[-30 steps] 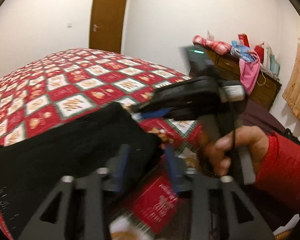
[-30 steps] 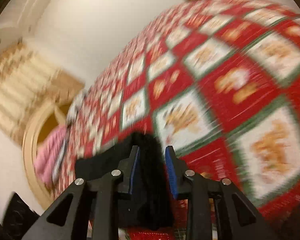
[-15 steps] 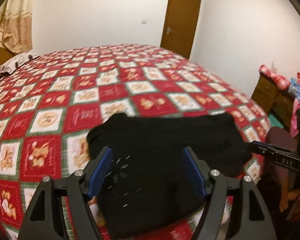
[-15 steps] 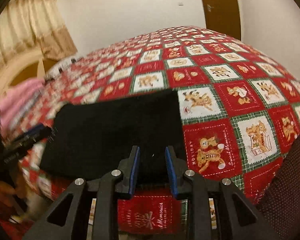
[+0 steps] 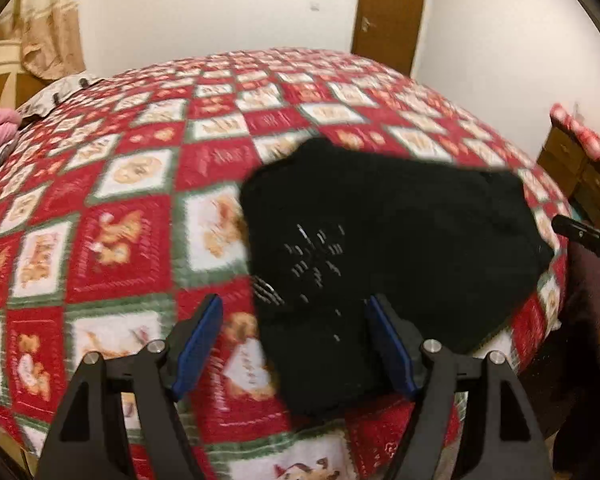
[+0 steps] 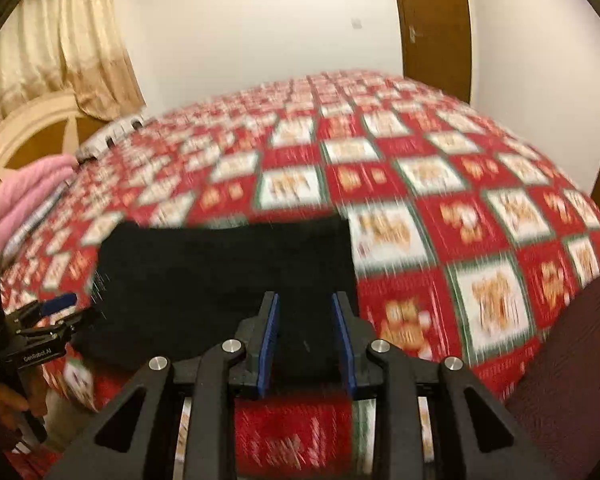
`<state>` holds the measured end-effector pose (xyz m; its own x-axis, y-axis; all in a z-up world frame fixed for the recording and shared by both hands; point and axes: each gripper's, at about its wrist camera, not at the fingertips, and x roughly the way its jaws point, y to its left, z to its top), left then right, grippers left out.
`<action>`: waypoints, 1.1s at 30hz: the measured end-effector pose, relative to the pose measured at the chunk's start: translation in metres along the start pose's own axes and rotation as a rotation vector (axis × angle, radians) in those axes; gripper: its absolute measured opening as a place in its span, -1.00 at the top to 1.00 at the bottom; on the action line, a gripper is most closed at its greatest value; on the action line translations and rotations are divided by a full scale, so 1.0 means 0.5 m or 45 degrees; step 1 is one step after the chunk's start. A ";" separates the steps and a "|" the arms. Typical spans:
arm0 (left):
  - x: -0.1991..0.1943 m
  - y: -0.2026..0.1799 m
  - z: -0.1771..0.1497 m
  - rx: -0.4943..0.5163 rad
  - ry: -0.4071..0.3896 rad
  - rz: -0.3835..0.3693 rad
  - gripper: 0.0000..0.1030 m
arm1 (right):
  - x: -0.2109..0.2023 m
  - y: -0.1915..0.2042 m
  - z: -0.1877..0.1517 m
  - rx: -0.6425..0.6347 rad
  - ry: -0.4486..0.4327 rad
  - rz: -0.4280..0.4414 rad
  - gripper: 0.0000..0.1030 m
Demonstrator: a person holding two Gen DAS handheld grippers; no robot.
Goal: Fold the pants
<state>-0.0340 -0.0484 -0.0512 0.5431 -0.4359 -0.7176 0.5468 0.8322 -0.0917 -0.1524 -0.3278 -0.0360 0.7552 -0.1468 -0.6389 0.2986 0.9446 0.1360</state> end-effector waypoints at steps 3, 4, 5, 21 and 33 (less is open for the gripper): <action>-0.019 -0.003 0.042 0.009 -0.099 0.012 -0.50 | 0.033 0.019 0.040 0.019 -0.021 0.019 0.28; -0.018 -0.009 0.057 0.027 -0.127 0.027 -0.50 | 0.045 0.022 0.048 0.035 -0.025 0.034 0.28; -0.015 -0.011 0.067 0.037 -0.146 0.037 -0.50 | 0.064 0.025 0.059 0.062 -0.021 0.054 0.28; 0.141 -0.048 0.124 0.005 -0.016 0.077 -0.79 | 0.195 0.049 0.058 0.083 0.016 0.039 -0.11; 0.070 -0.048 0.097 -0.002 -0.020 0.159 -0.98 | 0.067 0.130 0.023 0.056 -0.144 -0.016 -0.40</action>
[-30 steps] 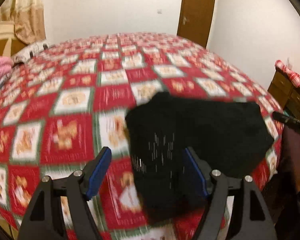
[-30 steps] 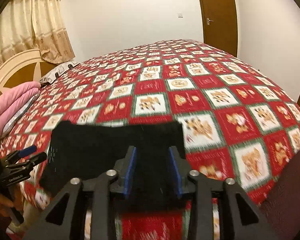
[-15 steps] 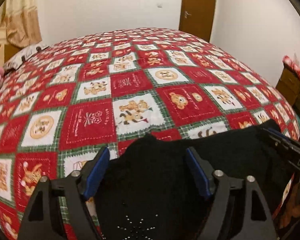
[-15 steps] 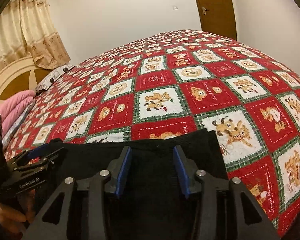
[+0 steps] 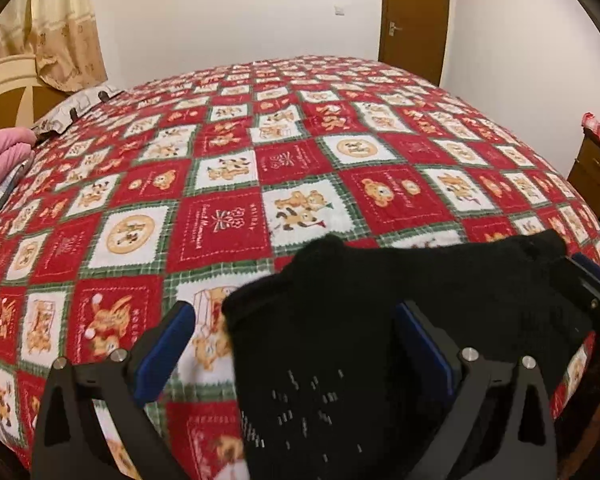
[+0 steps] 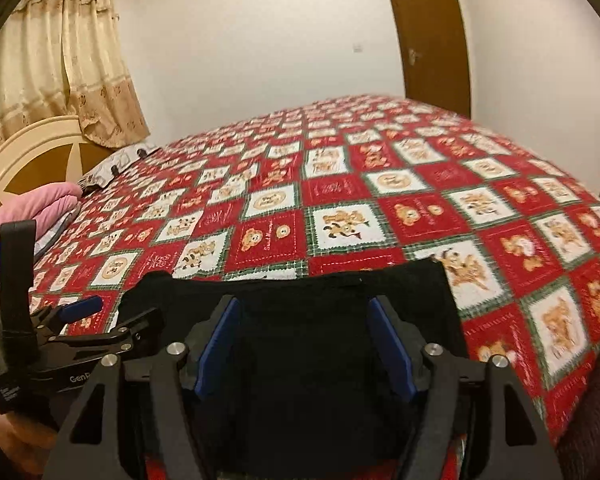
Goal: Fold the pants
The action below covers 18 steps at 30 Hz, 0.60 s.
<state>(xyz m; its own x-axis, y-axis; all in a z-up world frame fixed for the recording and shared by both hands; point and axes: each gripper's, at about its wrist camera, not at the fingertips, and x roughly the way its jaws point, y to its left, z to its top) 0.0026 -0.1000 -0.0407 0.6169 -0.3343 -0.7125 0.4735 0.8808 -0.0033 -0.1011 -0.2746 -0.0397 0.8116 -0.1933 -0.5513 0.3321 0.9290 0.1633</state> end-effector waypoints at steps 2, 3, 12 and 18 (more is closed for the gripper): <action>-0.016 -0.008 -0.008 0.023 -0.014 0.000 -0.98 | -0.006 0.003 -0.003 0.019 -0.016 -0.024 -0.45; -0.021 -0.012 -0.010 0.038 -0.018 0.006 -0.98 | -0.005 0.003 -0.002 0.025 -0.007 -0.027 -0.45; -0.072 -0.019 -0.023 0.069 -0.011 0.043 -0.98 | -0.014 -0.006 -0.030 0.114 0.063 -0.019 -0.45; -0.091 -0.008 -0.036 0.057 0.012 0.084 -0.98 | -0.018 0.012 -0.014 0.111 0.119 0.054 -0.45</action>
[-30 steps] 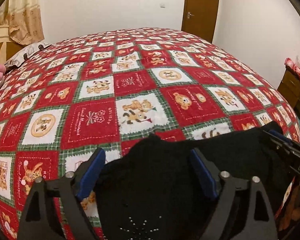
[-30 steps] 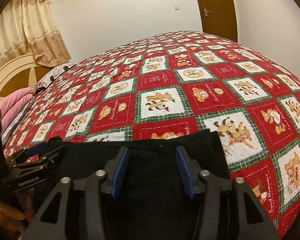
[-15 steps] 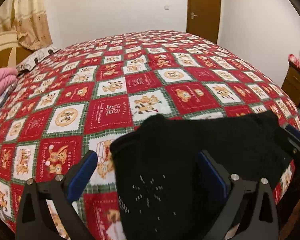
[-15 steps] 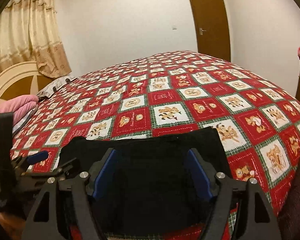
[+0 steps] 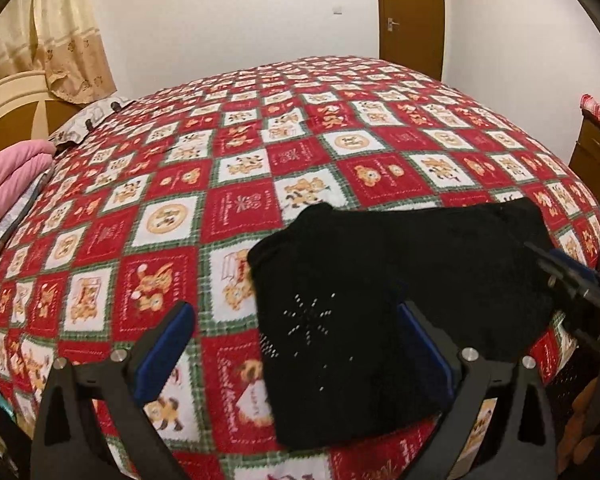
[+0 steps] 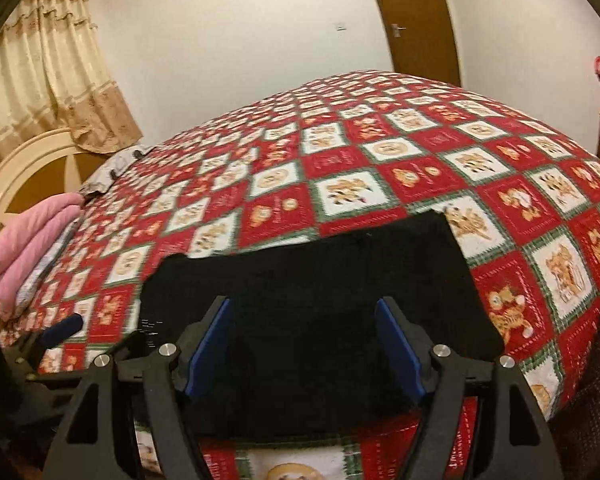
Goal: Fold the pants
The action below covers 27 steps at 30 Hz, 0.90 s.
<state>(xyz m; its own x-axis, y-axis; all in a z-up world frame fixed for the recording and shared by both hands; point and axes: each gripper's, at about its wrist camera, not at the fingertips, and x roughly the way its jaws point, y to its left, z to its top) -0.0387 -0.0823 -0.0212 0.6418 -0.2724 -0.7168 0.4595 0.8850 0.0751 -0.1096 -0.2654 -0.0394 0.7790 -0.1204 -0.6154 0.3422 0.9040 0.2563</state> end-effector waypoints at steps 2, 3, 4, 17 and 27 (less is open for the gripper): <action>-0.008 0.002 -0.004 0.001 -0.010 0.008 -0.98 | -0.006 0.016 0.005 -0.080 0.024 -0.002 -0.45; -0.013 0.003 -0.006 -0.001 -0.016 0.014 -0.98 | -0.012 0.022 0.006 -0.114 0.021 -0.012 -0.45; -0.017 0.004 -0.007 -0.004 -0.021 0.015 -0.98 | -0.021 0.026 0.005 -0.135 0.006 -0.020 -0.45; -0.068 -0.009 -0.016 0.007 -0.086 0.030 -0.98 | -0.093 0.020 -0.003 -0.143 -0.154 -0.056 -0.45; -0.084 -0.006 -0.009 -0.050 -0.117 0.016 -0.98 | -0.163 -0.011 -0.004 -0.110 -0.231 -0.085 -0.48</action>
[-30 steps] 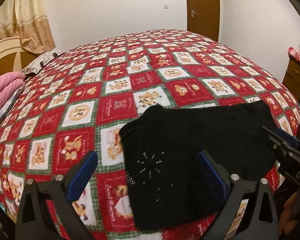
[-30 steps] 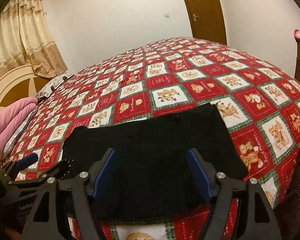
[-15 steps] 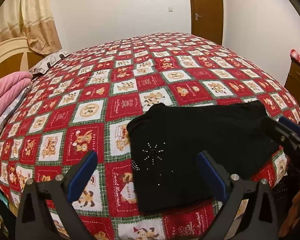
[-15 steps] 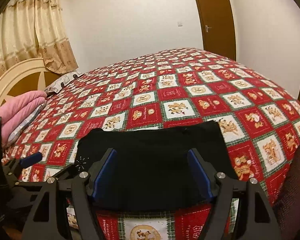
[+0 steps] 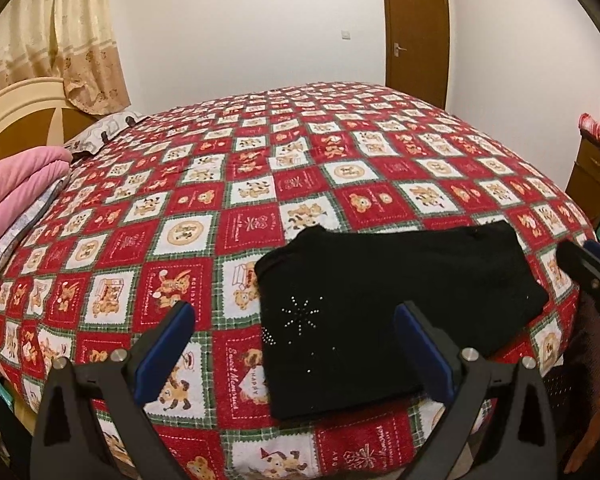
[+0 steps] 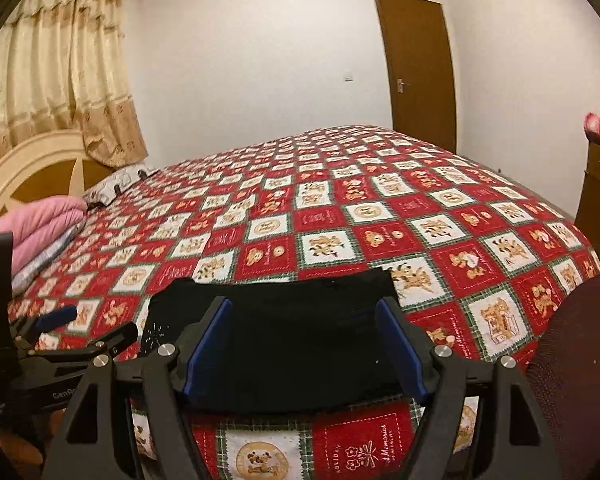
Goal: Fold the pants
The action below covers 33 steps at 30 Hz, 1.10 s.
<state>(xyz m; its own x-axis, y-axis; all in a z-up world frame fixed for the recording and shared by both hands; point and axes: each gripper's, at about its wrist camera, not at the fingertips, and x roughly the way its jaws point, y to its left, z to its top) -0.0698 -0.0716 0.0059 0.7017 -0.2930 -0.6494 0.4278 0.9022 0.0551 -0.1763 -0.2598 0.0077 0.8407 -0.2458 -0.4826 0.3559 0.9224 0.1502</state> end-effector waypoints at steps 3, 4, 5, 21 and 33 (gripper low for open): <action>-0.005 -0.001 0.002 -0.017 -0.002 0.001 -0.98 | -0.005 -0.015 0.004 0.081 0.002 0.026 -0.48; -0.008 -0.001 0.003 -0.021 -0.003 -0.001 -0.98 | -0.005 -0.017 0.005 0.095 0.007 0.034 -0.48; -0.010 -0.001 0.002 -0.022 -0.005 -0.002 -0.98 | -0.005 -0.017 0.005 0.100 0.011 0.035 -0.48; -0.032 -0.003 -0.003 -0.005 -0.030 0.017 -0.98 | -0.011 0.019 -0.002 0.043 0.014 0.054 -0.49; -0.012 -0.009 -0.013 0.001 0.007 -0.015 -0.98 | 0.019 -0.006 -0.014 0.053 0.039 0.055 -0.49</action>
<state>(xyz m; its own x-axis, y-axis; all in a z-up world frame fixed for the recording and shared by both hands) -0.0793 -0.0719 0.0046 0.6936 -0.3021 -0.6540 0.4365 0.8984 0.0479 -0.1722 -0.2629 -0.0033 0.8430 -0.1958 -0.5009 0.3365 0.9186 0.2073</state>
